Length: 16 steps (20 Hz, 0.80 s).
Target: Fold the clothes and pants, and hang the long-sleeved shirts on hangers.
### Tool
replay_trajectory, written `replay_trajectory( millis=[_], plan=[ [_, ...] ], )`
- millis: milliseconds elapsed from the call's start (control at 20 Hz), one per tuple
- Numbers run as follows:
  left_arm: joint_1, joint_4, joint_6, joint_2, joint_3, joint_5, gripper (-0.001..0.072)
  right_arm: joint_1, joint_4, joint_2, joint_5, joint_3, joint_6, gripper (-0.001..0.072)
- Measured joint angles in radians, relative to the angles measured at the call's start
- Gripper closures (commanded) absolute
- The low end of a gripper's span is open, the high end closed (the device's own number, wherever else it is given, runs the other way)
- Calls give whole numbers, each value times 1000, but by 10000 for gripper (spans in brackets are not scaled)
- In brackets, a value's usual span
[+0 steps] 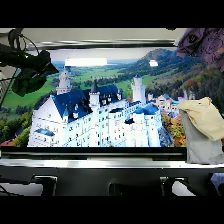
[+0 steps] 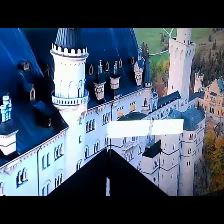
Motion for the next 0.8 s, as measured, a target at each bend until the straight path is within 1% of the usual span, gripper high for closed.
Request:
replay_trajectory(
  millis=[300, 500, 700, 800],
  plan=[
    [0, 0, 0, 0, 0, 0, 687, 0, -30, 96, -96, -295, 68, 679],
    [0, 0, 0, 0, 0, 0, 687, 0, -47, 109, -131, -400, 90, 678],
    [0, 0, 0, 0, 0, 1, 687, 0, -57, 113, -143, -445, 99, 676],
    [0, 0, 0, 0, 0, 1, 687, 0, -63, 113, -141, -454, 102, 614]
  ],
)
